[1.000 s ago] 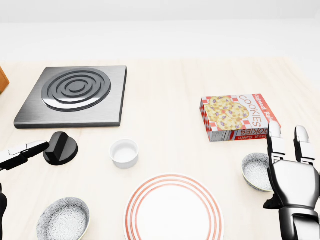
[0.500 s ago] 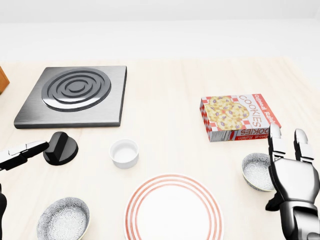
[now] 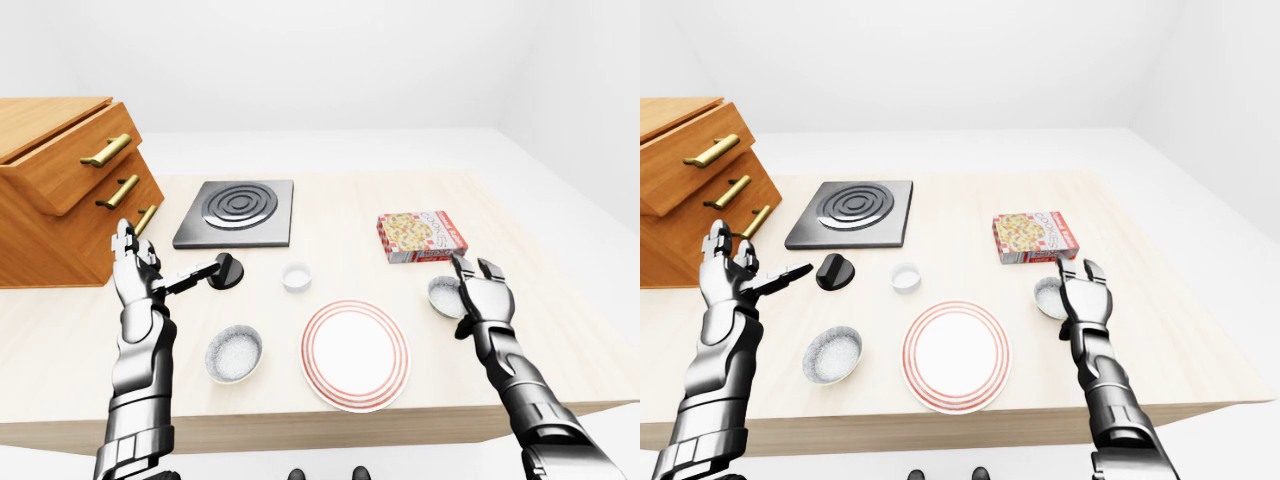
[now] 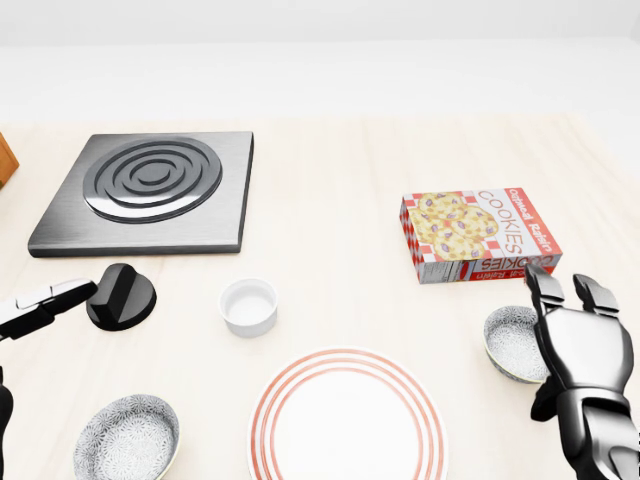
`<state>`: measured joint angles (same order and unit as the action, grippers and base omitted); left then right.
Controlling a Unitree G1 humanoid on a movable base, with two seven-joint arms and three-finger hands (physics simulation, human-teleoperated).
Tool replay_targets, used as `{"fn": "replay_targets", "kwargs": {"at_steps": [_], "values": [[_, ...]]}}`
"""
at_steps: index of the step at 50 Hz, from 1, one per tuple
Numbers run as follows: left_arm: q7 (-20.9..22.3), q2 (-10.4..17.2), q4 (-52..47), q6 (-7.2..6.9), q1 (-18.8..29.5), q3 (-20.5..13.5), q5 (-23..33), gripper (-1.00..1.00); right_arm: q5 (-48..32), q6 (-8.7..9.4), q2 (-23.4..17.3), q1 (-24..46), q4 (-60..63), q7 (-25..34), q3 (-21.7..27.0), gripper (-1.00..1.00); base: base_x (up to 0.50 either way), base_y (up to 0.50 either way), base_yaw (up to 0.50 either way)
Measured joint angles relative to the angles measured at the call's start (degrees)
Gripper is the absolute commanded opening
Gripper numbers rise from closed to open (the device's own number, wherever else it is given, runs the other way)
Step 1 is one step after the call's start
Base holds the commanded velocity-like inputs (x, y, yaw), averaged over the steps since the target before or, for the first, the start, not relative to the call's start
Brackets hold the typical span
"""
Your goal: Pick the akita bowl next to the plate and place it on the plate.
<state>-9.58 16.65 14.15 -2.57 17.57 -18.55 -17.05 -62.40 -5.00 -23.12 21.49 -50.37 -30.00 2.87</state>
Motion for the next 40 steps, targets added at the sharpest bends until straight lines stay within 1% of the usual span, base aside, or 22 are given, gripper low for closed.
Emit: {"fn": "replay_targets", "kwargs": {"at_steps": [5,13,21,30,36,40], "values": [[-0.1,0.0,-0.5,-0.51,0.1,-0.1,-0.3,1.00,-0.6,0.00,0.1,0.1,-0.8,0.0,-0.6,-1.00,0.00,0.00,0.00],[-0.2,0.1,-0.6,-0.69,0.2,-0.1,-0.6,1.00,-2.1,0.02,0.0,-0.9,0.4,0.0,-0.2,-1.00,0.00,0.00,0.00],[-0.2,0.0,-0.8,-0.76,0.2,0.0,-0.7,1.00,-3.6,0.00,0.5,-3.5,5.0,0.0,-0.2,-1.00,0.00,0.00,0.00],[-0.2,-0.1,-0.8,-0.76,0.2,0.1,-0.6,1.00,-7.9,0.01,0.4,-6.3,13.3,0.0,0.8,-1.00,0.00,0.00,0.00],[-0.2,-0.2,-0.9,-0.79,0.1,0.1,-0.5,1.00,-10.1,0.01,-0.1,-8.5,22.3,0.0,3.2,-1.00,0.00,0.00,0.00],[-0.1,-0.2,-0.8,-0.66,0.0,0.2,-0.5,1.00,-11.4,0.01,-0.8,-10.0,29.5,0.0,5.7,-1.00,0.00,0.00,0.00]]}}
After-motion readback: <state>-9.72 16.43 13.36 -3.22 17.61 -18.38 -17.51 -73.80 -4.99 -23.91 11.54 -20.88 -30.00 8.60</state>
